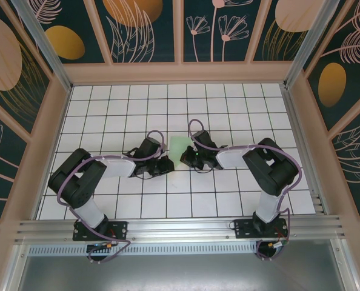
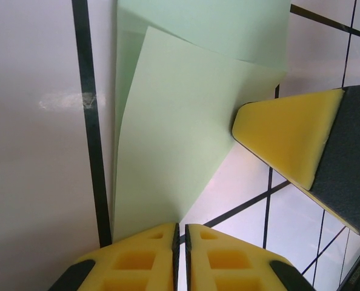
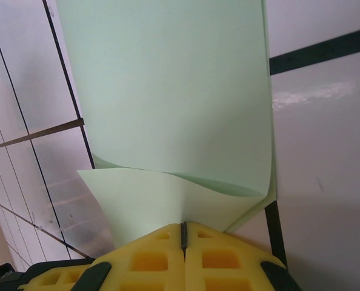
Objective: Fold a paper plane with a square sheet of paper (pick it up from the middle)
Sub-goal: Fold the triangle a second time at the center of the table.
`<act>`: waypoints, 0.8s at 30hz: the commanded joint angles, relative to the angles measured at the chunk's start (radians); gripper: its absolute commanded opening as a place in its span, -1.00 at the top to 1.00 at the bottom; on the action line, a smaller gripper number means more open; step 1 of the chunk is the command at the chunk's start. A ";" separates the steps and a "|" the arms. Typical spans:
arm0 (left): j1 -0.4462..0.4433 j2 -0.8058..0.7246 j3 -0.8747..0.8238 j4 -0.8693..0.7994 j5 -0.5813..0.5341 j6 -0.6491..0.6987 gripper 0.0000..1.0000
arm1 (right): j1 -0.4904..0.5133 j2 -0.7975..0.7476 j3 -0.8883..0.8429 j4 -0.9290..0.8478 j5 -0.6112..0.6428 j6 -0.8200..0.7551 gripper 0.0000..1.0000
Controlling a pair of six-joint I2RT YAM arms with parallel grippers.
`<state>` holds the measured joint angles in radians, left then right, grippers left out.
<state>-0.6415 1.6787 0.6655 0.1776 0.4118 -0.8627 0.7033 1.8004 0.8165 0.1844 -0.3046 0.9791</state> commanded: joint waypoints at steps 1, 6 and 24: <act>0.002 0.015 -0.024 -0.005 0.021 -0.020 0.69 | 0.006 0.065 -0.019 -0.101 0.073 0.003 0.92; 0.002 0.014 -0.041 -0.010 0.021 -0.022 0.68 | 0.005 0.066 -0.024 -0.103 0.074 0.002 0.92; 0.002 0.016 0.089 -0.048 -0.043 0.024 0.72 | 0.004 0.072 -0.022 -0.113 0.078 0.000 0.93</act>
<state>-0.6407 1.6501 0.7479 0.1650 0.3817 -0.8577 0.7033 1.8011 0.8165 0.1848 -0.3046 0.9791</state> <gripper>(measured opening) 0.145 0.050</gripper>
